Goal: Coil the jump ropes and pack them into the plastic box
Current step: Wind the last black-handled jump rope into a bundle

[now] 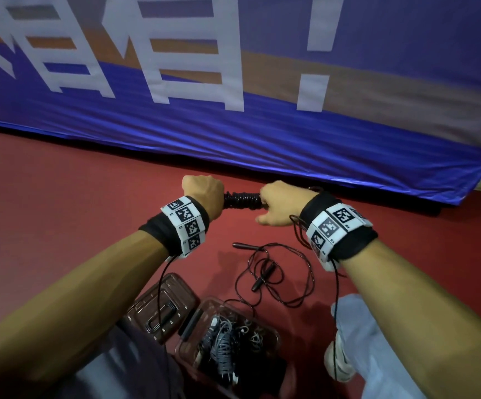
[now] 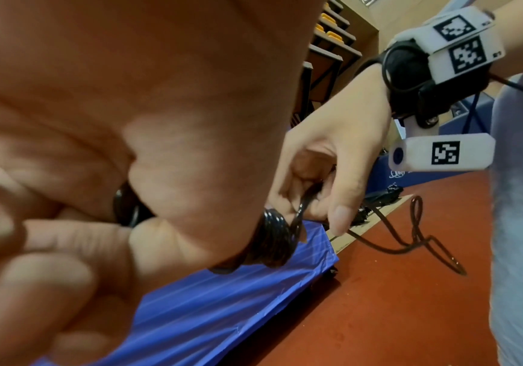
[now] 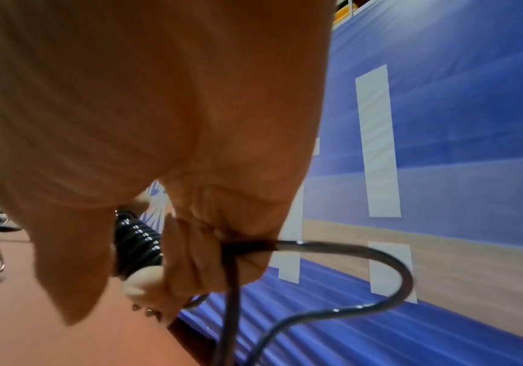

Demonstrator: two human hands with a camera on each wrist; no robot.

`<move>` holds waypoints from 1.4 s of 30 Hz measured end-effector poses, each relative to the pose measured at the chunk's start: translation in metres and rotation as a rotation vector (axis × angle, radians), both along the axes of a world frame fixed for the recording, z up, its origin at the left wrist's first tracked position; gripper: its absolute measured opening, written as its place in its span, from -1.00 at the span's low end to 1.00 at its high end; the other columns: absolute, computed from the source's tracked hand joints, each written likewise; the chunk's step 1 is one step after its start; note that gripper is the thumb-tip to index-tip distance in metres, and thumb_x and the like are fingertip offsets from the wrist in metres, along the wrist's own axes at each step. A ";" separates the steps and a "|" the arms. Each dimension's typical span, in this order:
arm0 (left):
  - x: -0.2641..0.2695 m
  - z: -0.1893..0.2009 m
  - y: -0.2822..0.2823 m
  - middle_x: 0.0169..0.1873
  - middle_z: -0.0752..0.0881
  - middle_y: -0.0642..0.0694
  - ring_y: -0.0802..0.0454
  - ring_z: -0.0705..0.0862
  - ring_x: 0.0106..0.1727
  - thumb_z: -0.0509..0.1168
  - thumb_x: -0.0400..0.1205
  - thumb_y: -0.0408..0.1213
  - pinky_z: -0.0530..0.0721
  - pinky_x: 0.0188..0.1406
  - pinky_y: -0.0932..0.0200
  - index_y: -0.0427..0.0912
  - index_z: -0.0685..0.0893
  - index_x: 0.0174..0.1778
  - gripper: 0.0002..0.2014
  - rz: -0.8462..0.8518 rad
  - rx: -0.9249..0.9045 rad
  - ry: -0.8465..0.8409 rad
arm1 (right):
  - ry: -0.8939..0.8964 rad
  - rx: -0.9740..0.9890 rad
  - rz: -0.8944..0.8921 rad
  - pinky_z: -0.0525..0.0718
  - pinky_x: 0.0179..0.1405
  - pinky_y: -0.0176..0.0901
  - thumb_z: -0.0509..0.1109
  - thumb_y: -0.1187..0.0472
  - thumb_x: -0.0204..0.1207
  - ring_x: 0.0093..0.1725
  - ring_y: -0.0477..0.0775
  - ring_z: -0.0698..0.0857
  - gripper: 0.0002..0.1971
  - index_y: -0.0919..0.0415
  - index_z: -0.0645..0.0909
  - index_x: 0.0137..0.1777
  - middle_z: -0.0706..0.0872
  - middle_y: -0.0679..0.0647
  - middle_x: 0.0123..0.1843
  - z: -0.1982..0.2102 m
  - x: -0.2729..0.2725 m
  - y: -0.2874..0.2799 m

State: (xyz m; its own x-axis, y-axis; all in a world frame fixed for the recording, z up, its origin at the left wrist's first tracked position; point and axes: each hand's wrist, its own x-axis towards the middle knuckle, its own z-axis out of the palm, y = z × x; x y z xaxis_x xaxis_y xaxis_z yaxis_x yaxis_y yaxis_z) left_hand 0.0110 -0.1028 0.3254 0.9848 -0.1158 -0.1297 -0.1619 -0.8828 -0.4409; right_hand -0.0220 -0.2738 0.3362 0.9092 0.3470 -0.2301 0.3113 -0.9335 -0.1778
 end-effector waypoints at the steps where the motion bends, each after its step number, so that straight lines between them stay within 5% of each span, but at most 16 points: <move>1: 0.000 0.000 0.002 -0.29 0.59 0.05 0.01 0.60 -0.23 0.34 0.65 -0.14 0.48 -0.17 0.10 -0.02 0.69 0.05 -0.89 -0.015 0.019 0.014 | 0.023 -0.014 0.023 0.66 -0.33 -0.04 0.49 0.09 0.61 -0.30 0.14 0.69 -0.78 0.23 0.61 -0.13 0.67 0.11 -0.17 -0.002 0.000 -0.001; 4: -0.002 -0.002 0.005 -0.27 0.59 0.03 -0.01 0.61 -0.21 0.34 0.65 -0.17 0.50 -0.20 0.09 -0.06 0.69 0.10 -0.86 -0.059 0.013 0.078 | -0.011 -0.017 0.044 0.70 -0.30 -0.03 0.48 0.11 0.65 -0.23 0.18 0.74 -0.84 0.21 0.73 -0.06 0.72 0.13 -0.15 -0.002 0.000 -0.004; 7: -0.002 0.001 0.008 -0.20 0.59 -0.01 -0.04 0.59 -0.20 0.32 0.65 -0.19 0.52 -0.21 0.08 -0.09 0.70 0.12 -0.83 -0.103 -0.024 0.066 | -0.063 -0.030 0.056 0.46 -0.45 -0.19 0.50 0.01 0.65 -0.33 0.08 0.66 -0.74 0.21 0.76 -0.11 0.69 0.07 -0.28 0.003 0.003 -0.009; 13: -0.004 0.007 0.002 -0.28 0.58 0.02 0.01 0.60 -0.26 0.32 0.66 -0.15 0.50 -0.23 0.10 -0.07 0.68 0.06 -0.87 -0.078 -0.058 0.012 | -0.250 0.110 -0.089 0.40 -0.34 -0.07 0.74 -0.12 0.31 -0.24 0.15 0.56 -0.41 0.20 0.44 -0.04 0.60 0.08 -0.10 0.006 0.012 -0.017; 17: -0.007 0.004 -0.005 -0.24 0.57 0.02 -0.01 0.58 -0.21 0.30 0.67 -0.18 0.47 -0.15 0.09 -0.05 0.66 0.01 -0.92 -0.158 0.009 0.061 | -0.051 0.055 -0.011 0.66 -0.20 -0.03 0.76 -0.10 0.28 -0.10 0.13 0.69 -0.40 0.18 0.62 0.17 0.65 -0.01 -0.05 -0.005 0.015 -0.011; 20: -0.005 0.008 -0.005 -0.16 0.66 0.01 -0.02 0.67 -0.15 0.29 0.70 -0.13 0.52 -0.04 0.07 -0.06 0.66 0.04 -0.88 -0.306 0.070 0.044 | 0.101 0.085 0.051 0.80 -0.07 0.06 0.73 -0.11 0.33 -0.14 0.11 0.76 -0.62 0.13 0.81 -0.03 0.77 0.04 -0.16 -0.012 0.014 -0.010; 25: 0.008 0.023 0.013 -0.05 0.79 -0.03 -0.10 0.78 -0.01 0.29 0.64 -0.06 0.58 0.24 -0.01 -0.03 0.69 -0.03 -0.85 -0.548 0.027 0.018 | 0.276 0.291 0.107 0.44 -0.28 -0.08 0.69 -0.25 0.30 -0.38 0.02 0.50 -0.50 0.23 0.77 -0.18 0.75 0.19 -0.33 -0.010 0.007 -0.010; 29: 0.014 0.042 0.026 -0.20 0.78 -0.06 -0.19 0.77 -0.12 0.31 0.57 -0.15 0.65 0.08 0.00 -0.03 0.75 -0.10 -0.88 -0.619 -0.013 0.013 | 0.449 0.430 0.081 0.23 -0.42 -0.11 0.69 -0.24 0.33 -0.44 0.08 0.28 -0.48 0.21 0.61 -0.34 0.45 0.13 -0.41 0.003 0.002 -0.011; 33: 0.017 0.047 0.027 -0.38 0.74 -0.01 -0.17 0.72 -0.30 0.35 0.51 -0.15 0.57 0.00 0.03 -0.02 0.69 -0.26 -0.93 -0.702 0.000 -0.077 | 0.608 0.383 0.083 0.21 -0.50 -0.16 0.72 -0.11 0.36 -0.48 -0.01 0.28 -0.61 0.23 0.82 -0.12 0.59 -0.11 -0.49 0.003 -0.001 -0.010; 35: 0.019 0.046 0.028 -0.40 0.73 0.00 -0.16 0.71 -0.33 0.36 0.48 -0.14 0.51 -0.06 0.05 0.00 0.61 -0.32 -0.91 -0.760 -0.018 -0.098 | 0.662 0.383 0.099 0.20 -0.50 -0.16 0.70 -0.14 0.37 -0.48 -0.01 0.28 -0.49 0.35 0.81 -0.02 0.83 -0.04 -0.30 0.007 -0.003 -0.007; 38: 0.020 0.046 0.034 -0.41 0.71 0.03 -0.14 0.69 -0.34 0.40 0.47 -0.17 0.48 -0.09 0.06 0.02 0.57 -0.32 -0.87 -0.816 -0.086 -0.123 | 0.739 0.428 0.105 0.18 -0.53 -0.20 0.67 -0.10 0.44 -0.51 -0.04 0.26 -0.40 0.50 0.73 0.10 0.89 0.19 0.02 0.017 -0.006 -0.003; 42: 0.017 0.043 0.035 -0.41 0.70 0.02 -0.14 0.70 -0.32 0.43 0.39 -0.24 0.49 -0.12 0.07 -0.04 0.58 -0.32 -0.87 -0.884 -0.159 -0.116 | 0.808 0.452 0.120 0.19 -0.57 -0.24 0.61 0.01 0.54 -0.56 -0.05 0.26 -0.41 0.64 0.62 0.12 0.89 0.22 -0.02 0.023 -0.010 -0.002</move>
